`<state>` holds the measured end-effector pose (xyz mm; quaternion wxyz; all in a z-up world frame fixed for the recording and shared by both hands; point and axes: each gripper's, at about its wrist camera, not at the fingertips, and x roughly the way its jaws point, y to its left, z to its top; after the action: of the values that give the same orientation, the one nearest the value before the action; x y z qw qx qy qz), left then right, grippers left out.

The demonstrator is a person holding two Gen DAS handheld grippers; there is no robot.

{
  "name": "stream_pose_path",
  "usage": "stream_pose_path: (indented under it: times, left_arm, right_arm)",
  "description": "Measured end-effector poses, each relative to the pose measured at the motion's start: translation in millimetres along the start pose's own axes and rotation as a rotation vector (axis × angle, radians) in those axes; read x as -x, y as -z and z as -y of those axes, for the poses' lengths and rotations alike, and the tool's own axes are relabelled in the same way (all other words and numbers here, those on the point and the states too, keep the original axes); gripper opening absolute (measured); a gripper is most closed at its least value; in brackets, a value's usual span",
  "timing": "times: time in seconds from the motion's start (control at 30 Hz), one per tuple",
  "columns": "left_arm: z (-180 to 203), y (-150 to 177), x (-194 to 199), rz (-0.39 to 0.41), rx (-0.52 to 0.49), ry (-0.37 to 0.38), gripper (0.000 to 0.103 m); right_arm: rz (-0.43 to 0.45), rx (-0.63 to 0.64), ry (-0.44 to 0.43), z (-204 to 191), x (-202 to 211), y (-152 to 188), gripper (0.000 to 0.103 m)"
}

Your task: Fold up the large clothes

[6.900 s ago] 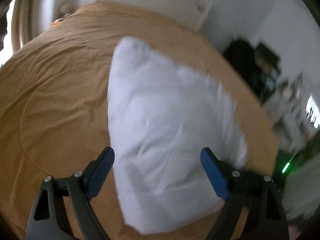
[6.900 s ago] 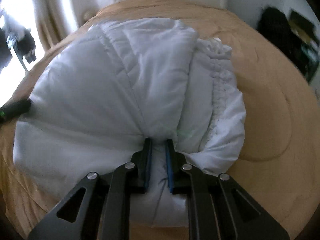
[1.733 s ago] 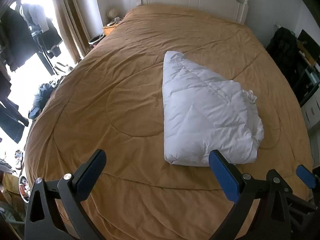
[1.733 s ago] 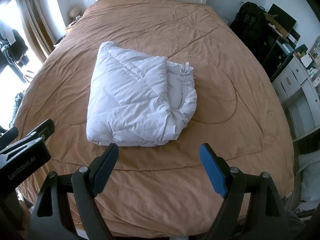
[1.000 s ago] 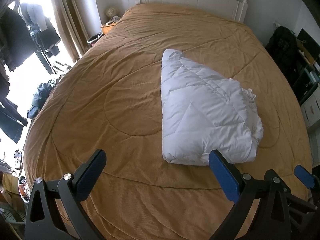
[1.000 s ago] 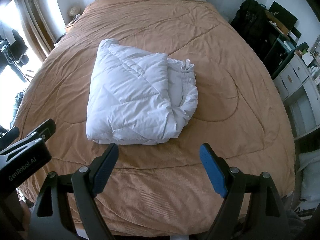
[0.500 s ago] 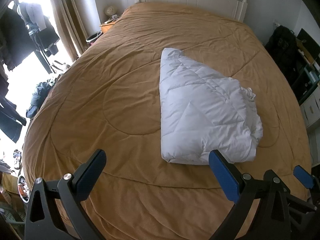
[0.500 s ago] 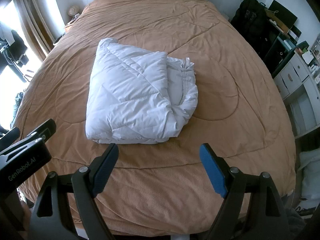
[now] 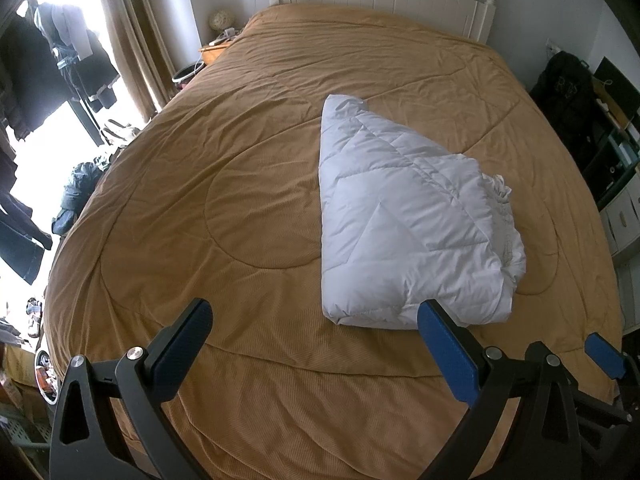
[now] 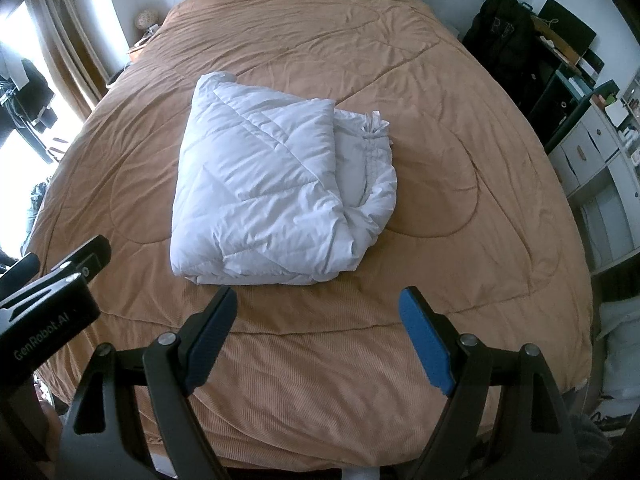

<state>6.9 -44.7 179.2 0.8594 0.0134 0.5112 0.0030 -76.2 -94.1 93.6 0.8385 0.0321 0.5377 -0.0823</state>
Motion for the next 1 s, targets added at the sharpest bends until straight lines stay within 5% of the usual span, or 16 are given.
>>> stream_pose_path:
  times: [1.0]
  left_arm:
    - [2.2,2.4,-5.3,-0.018,0.0,0.006,0.102]
  right_arm:
    - [-0.023,0.006,-0.004,3.4,-6.4,-2.0,0.083]
